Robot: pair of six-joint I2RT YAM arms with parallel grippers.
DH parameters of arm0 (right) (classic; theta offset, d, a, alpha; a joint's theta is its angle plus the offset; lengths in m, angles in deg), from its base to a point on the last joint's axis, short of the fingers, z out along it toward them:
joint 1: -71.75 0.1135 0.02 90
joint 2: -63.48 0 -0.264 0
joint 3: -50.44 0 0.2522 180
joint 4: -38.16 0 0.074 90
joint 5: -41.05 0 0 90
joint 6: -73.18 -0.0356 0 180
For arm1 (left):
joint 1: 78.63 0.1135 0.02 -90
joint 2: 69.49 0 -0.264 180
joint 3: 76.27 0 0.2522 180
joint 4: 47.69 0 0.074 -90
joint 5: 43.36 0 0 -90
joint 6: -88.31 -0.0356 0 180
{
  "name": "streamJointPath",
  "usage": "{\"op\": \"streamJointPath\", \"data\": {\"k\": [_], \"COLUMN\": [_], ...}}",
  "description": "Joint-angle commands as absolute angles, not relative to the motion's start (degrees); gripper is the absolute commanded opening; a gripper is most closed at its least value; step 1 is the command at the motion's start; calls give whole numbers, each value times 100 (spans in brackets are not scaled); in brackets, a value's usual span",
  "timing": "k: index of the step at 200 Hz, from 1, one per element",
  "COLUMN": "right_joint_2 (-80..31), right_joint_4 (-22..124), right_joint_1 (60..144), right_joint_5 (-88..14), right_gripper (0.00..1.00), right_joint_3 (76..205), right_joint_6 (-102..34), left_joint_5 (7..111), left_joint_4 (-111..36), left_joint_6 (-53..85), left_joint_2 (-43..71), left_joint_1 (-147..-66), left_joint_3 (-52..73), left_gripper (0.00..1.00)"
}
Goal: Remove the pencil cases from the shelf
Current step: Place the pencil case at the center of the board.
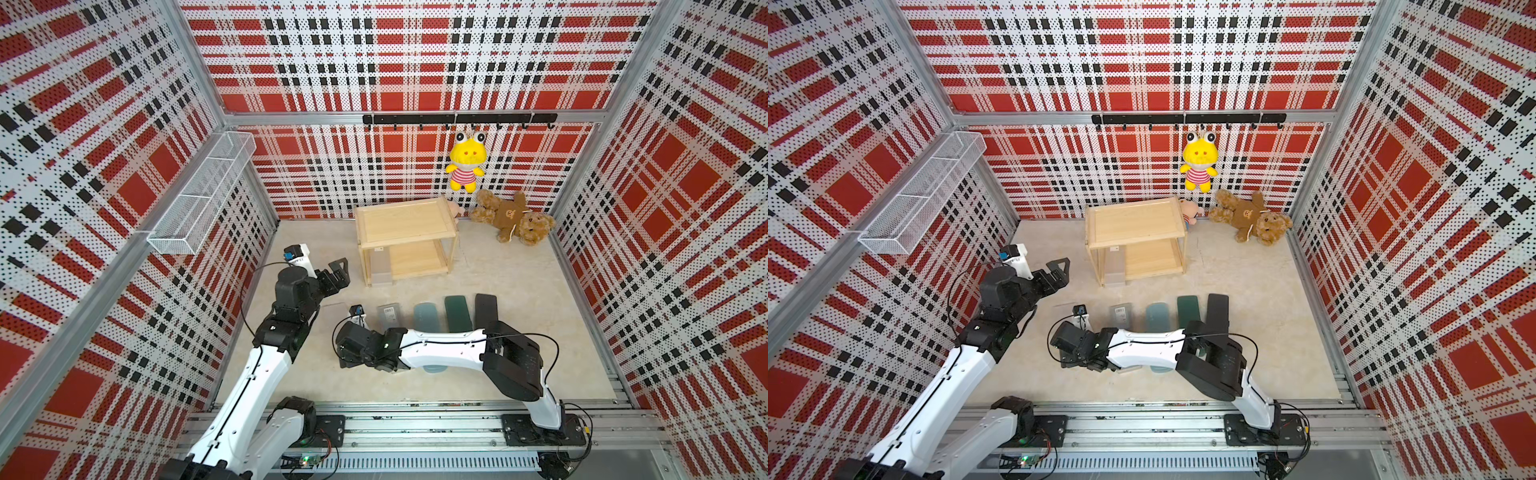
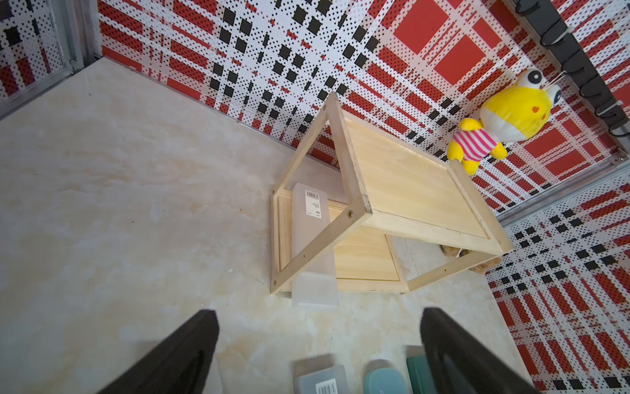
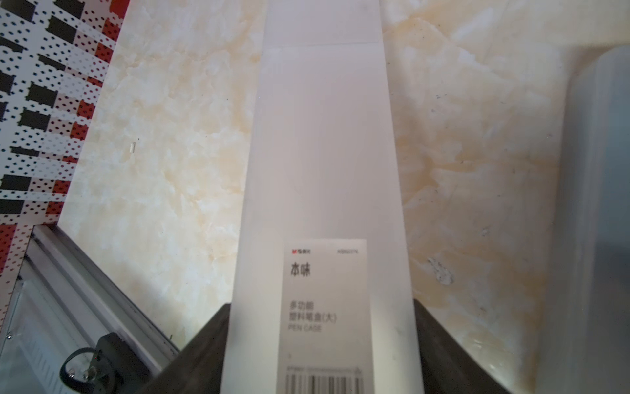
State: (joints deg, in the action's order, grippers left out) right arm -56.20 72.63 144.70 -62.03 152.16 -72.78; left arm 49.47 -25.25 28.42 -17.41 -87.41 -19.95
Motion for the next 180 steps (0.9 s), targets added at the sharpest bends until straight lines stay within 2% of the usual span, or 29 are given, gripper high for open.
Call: {"op": "streamJointPath", "data": {"k": [1, 39, 56, 67, 87, 96, 148, 180], "right_joint_2": [-5470, -5404, -5474, -5542, -5668, -5679, -5385, -4698], "right_joint_4": [8091, 8422, 8409, 8416, 8496, 8483, 8285, 8255], "right_joint_1": [14469, 14604, 14617, 14620, 14619, 14620, 14620, 14620], "right_joint_5": [-6414, -6665, -6612, -6533, -6485, -6475, -6619, -7241], "right_gripper": [50, 50, 53, 61, 84, 90, 98, 100], "right_joint_3": [14974, 15010, 15066, 15145, 15320, 15349, 15186, 15209], "right_joint_6": [-7739, -7930, -7899, -7859, -7774, -7720, -7477, -6846], "left_joint_5": [5028, 5108, 5109, 5106, 5109, 5100, 5082, 4997], "left_joint_4": [-2499, -2550, -2550, -2549, -2549, -2550, -2643, -2655], "left_joint_6": [2731, 2795, 2802, 2800, 2785, 2787, 2849, 2945], "left_joint_2": [-1708, -1736, -1784, -1804, -1803, -1803, -1795, -1889], "left_joint_1": [-8692, -8682, -8681, -8685, -8672, -8673, -8672, -8679], "left_joint_3": [-2076, -2162, -2173, -2174, -2178, -2186, -2254, -2365], "left_gripper": [99, 99, 99, 99, 99, 99, 99, 99]}}
